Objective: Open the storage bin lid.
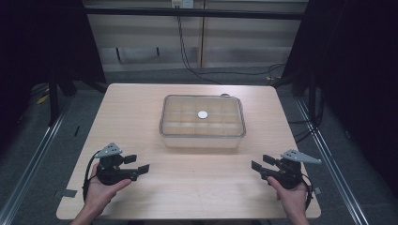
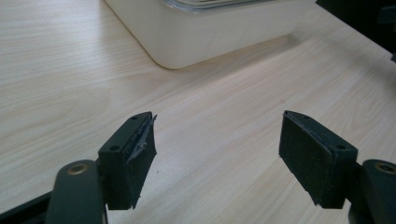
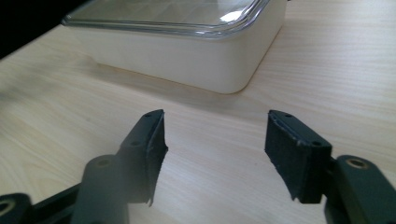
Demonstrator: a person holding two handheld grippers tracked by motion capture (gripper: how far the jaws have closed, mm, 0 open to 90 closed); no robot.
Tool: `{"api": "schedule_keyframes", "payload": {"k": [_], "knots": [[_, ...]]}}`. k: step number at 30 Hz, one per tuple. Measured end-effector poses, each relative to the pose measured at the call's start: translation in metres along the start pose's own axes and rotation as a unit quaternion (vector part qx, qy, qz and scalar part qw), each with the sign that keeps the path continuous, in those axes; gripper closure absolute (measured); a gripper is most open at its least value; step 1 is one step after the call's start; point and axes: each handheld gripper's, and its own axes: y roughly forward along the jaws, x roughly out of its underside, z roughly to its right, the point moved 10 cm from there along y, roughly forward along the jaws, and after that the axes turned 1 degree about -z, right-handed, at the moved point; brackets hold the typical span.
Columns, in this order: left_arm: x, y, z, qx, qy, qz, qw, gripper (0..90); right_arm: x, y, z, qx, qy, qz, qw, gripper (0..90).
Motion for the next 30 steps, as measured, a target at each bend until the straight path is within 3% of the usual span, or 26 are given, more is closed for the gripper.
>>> {"api": "schedule_keyframes", "payload": {"k": [1,3,8,11,13,17,21,25,26,30], "knots": [[0.0,0.001,-0.002,-0.004,0.007,-0.006,1.0,26.2,-0.001,0.0,0.001,0.009,-0.008,-0.001,0.9999,36.5],[-0.003,0.003,-0.003,-0.007,0.01,-0.008,0.9999,24.2,0.0,0.001,-0.002,-0.003,-0.005,-0.008,0.9999,37.2],[-0.013,0.006,-0.001,-0.002,0.018,-0.007,0.9998,24.2,0.001,0.003,-0.003,-0.001,-0.017,-0.027,0.9995,33.9],[-0.025,0.007,-0.001,0.002,0.027,-0.011,0.9996,24.6,-0.007,0.002,-0.002,-0.008,-0.016,-0.027,0.9995,38.2],[-0.035,0.007,-0.002,-0.002,0.04,0.007,0.9992,28.9,-0.012,0.003,-0.001,-0.009,-0.018,-0.025,0.9995,36.4],[-0.048,0.01,-0.002,0.006,0.038,0.012,0.9992,36.0,-0.026,0.005,0.001,-0.011,-0.026,-0.016,0.9995,37.8],[-0.053,0.014,-0.007,-0.01,0.041,0.008,0.9991,35.1,-0.039,0.009,0.002,-0.014,-0.027,-0.006,0.9995,37.9],[-0.058,0.016,-0.01,-0.011,0.037,0.008,0.9992,30.3,-0.05,0.015,0.001,-0.018,-0.033,-0.002,0.9993,37.8],[-0.058,0.018,-0.012,-0.005,0.027,0.004,0.9996,29.6,-0.053,0.016,0.002,-0.012,-0.033,0.002,0.9994,37.5],[-0.056,0.021,-0.017,-0.008,0.032,-0.007,0.9994,32.9,-0.06,0.024,0.003,-0.014,-0.03,0.001,0.9994,35.7]]}}
